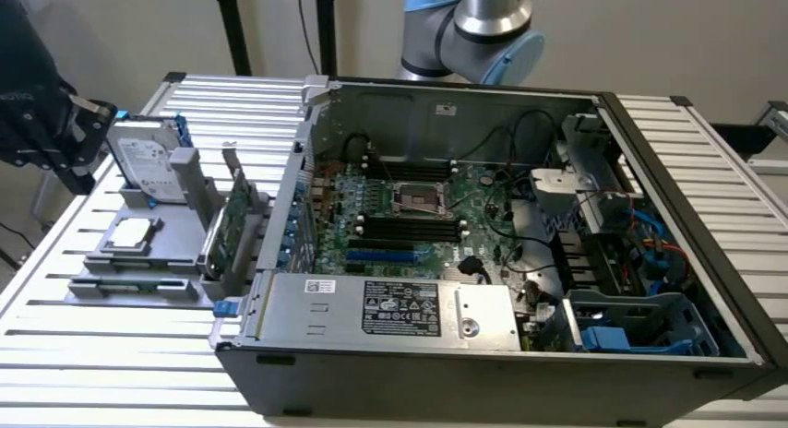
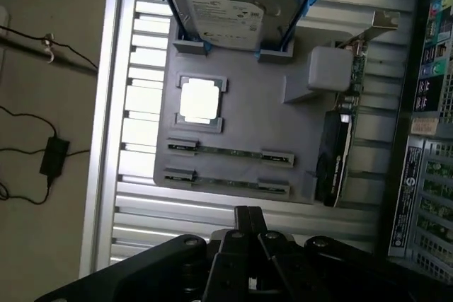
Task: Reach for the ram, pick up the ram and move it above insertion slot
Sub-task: 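Reach for the ram, then pick up the ram and move it above insertion slot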
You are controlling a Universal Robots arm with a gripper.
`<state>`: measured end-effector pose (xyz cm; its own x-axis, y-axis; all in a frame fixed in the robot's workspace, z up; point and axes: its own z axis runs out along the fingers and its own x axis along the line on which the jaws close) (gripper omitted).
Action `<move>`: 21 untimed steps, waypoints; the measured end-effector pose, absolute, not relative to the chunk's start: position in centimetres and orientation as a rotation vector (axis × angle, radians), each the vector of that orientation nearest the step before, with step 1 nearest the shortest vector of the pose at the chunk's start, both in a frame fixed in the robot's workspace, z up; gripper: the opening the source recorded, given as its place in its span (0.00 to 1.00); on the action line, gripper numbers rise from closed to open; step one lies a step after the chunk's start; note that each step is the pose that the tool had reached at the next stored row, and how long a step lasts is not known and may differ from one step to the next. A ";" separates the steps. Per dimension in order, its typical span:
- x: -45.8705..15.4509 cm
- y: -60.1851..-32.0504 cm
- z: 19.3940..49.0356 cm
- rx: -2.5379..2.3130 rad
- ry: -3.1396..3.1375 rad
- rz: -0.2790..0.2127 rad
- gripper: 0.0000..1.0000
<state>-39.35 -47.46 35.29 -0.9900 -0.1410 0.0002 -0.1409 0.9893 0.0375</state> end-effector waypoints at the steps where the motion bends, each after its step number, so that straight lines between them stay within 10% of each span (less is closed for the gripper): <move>1: -39.3 -47.5 35.3 0.252 -3.128 -0.059 0.11; 21: -39.3 -47.5 35.2 0.810 -3.024 -0.057 0.11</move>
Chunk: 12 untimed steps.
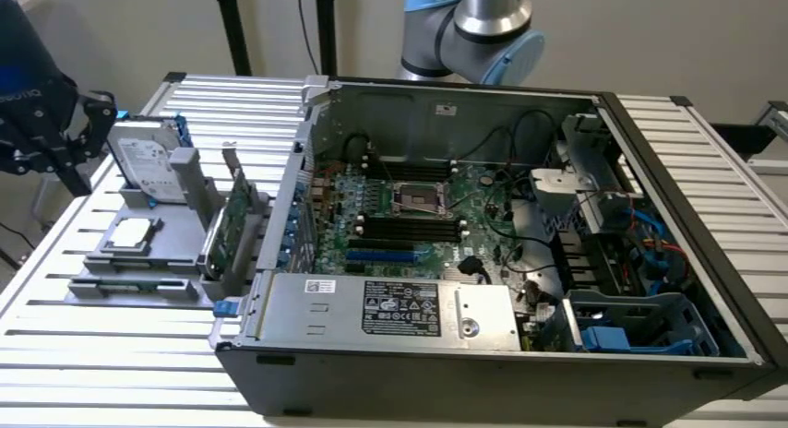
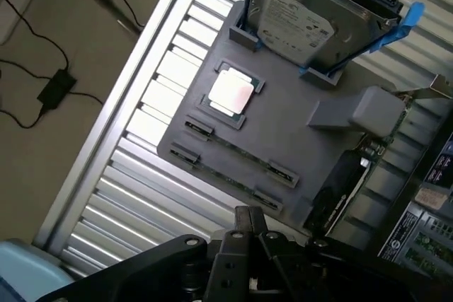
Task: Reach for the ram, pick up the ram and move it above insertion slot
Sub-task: 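Pick up the ram and move it above insertion slot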
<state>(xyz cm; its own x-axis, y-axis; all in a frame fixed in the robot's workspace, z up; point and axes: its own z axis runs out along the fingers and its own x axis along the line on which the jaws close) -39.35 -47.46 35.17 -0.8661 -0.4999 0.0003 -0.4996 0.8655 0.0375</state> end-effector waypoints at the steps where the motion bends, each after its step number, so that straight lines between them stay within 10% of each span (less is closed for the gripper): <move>1: -39.3 -47.5 35.2 0.838 -3.017 -0.057 0.11; 12: -39.3 -47.5 35.2 1.135 -2.914 -0.055 0.11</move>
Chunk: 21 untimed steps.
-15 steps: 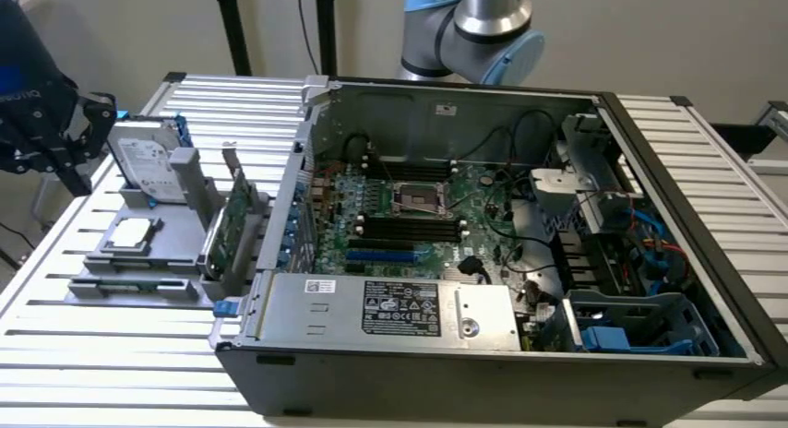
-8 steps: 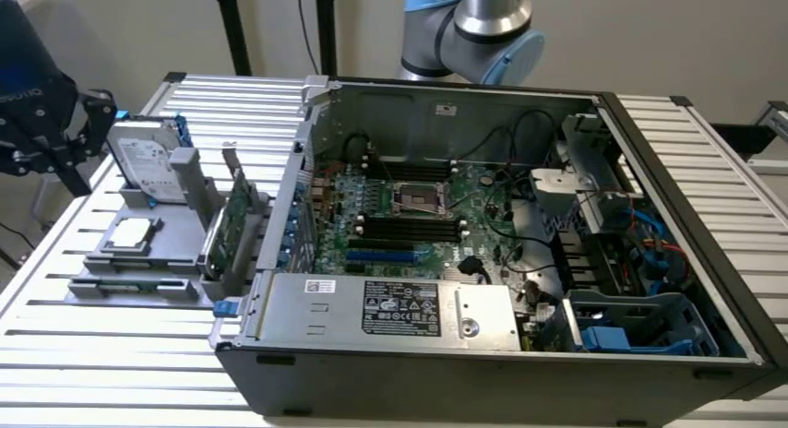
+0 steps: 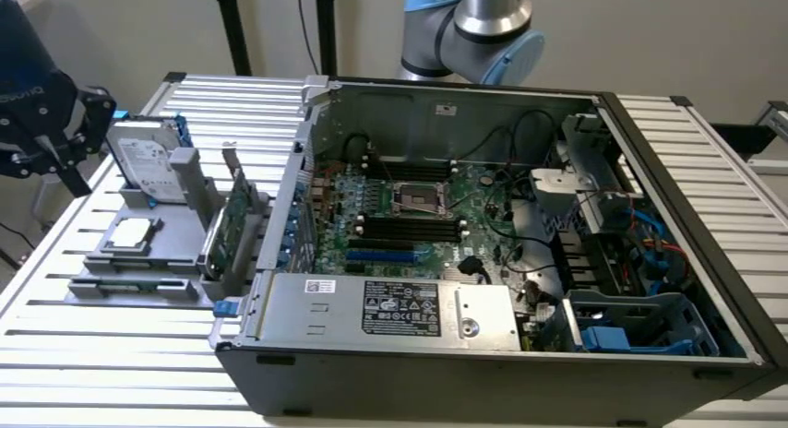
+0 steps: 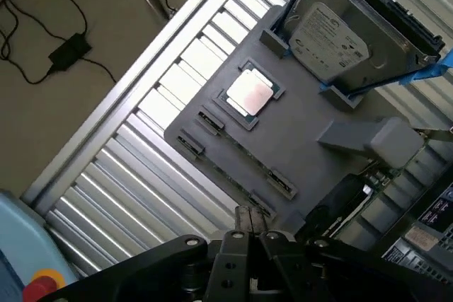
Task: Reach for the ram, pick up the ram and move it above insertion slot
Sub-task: 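Pick up the ram and move it above insertion slot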
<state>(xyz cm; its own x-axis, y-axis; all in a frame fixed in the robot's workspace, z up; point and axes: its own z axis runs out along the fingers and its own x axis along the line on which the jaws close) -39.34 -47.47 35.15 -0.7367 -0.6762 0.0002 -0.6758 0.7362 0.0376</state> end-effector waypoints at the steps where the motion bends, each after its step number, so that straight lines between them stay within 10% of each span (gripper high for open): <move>1: -39.3 -47.5 35.2 1.161 -2.903 -0.054 0.11; 21: -39.3 -47.5 35.1 1.664 -2.641 -0.049 0.11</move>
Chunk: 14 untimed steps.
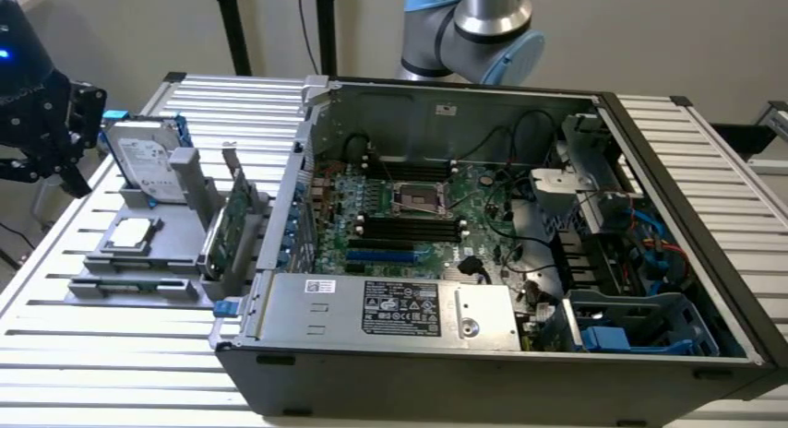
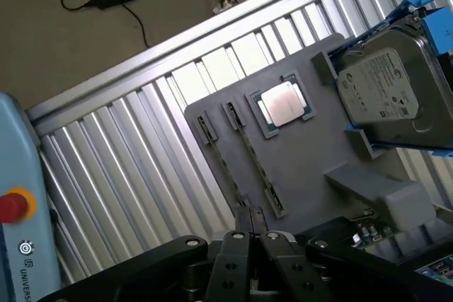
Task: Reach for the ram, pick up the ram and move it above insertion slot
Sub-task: 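Pick up the ram and move it above insertion slot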
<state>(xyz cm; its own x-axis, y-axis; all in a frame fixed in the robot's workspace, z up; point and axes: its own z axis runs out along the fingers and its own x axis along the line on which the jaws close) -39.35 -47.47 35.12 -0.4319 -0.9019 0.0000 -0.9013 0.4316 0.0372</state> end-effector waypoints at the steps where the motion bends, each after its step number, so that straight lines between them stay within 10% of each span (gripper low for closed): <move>1: -39.3 -47.5 35.1 1.687 -2.626 -0.049 0.11; 14: -39.3 -47.5 34.9 1.987 -2.419 -0.031 0.11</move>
